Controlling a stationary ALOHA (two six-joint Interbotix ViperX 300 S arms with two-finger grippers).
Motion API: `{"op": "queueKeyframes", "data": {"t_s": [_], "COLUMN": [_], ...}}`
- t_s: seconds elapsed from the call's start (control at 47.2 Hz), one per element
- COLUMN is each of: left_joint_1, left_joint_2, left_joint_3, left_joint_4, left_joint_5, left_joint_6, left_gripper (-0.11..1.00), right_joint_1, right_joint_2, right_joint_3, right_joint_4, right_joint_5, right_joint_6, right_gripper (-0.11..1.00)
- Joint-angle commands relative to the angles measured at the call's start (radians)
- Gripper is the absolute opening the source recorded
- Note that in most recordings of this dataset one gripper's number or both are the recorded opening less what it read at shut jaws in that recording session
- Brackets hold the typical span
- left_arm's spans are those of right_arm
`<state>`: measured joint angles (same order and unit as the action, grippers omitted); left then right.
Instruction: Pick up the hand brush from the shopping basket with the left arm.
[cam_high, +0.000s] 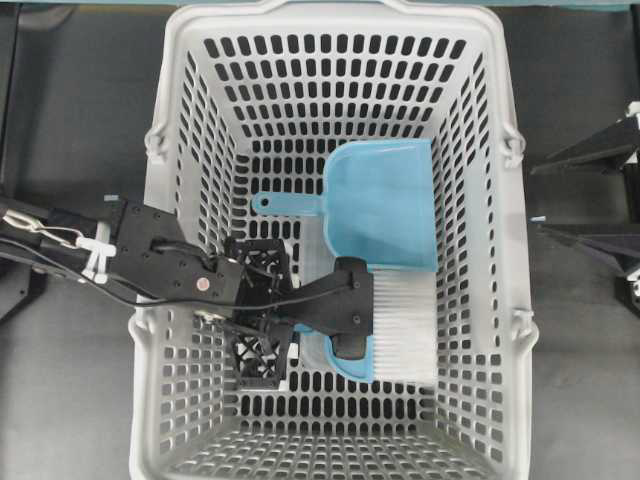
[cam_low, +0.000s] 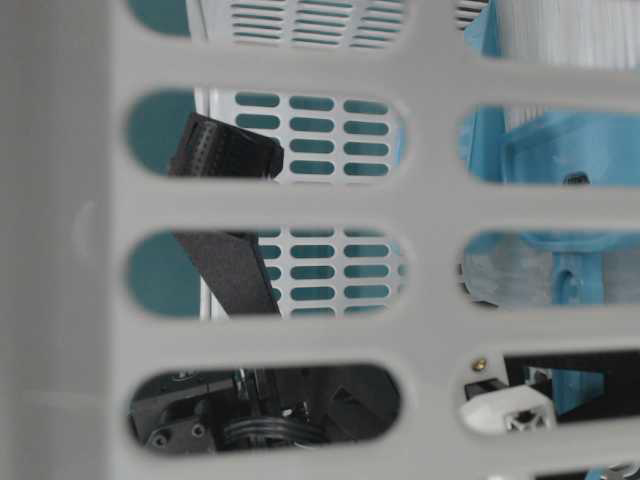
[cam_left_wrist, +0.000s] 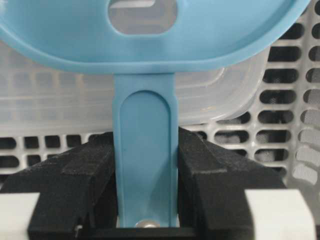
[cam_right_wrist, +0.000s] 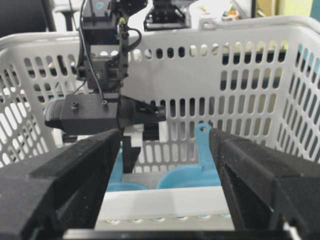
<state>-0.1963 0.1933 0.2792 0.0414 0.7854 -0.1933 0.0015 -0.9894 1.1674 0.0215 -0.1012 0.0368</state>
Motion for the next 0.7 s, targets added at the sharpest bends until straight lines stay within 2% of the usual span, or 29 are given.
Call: {"op": "queueKeyframes", "data": {"t_s": [0.0,0.191,0.466,0.573,0.679], "left_joint_1": [-0.003,-0.002,-0.003,-0.002,-0.003], "left_joint_2": [-0.012,-0.034,-0.140,-0.189,-0.232], "left_joint_3": [-0.008,-0.011,-0.028,-0.052,-0.120], "left_joint_4": [0.003,0.003,0.003,0.003,0.003], "left_joint_5": [-0.015,-0.031,-0.014,0.049,0.173], "left_joint_6": [0.011,0.051,0.048,0.041,0.037], "left_gripper": [0.25,0.25,0.25,0.25,0.25], "right_joint_1": [0.000,0.000,0.000,0.000,0.000], "right_joint_2": [0.005,0.006,0.005,0.005,0.005], "right_joint_3": [-0.006,-0.006,-0.003,-0.003,-0.002], "right_joint_4": [0.003,0.003,0.003,0.003,0.003], "right_joint_5": [-0.005,-0.005,-0.006,-0.006,-0.005], "right_joint_6": [0.002,0.009,0.021,0.021,0.021], "right_gripper": [0.69,0.69,0.69,0.69,0.69]}}
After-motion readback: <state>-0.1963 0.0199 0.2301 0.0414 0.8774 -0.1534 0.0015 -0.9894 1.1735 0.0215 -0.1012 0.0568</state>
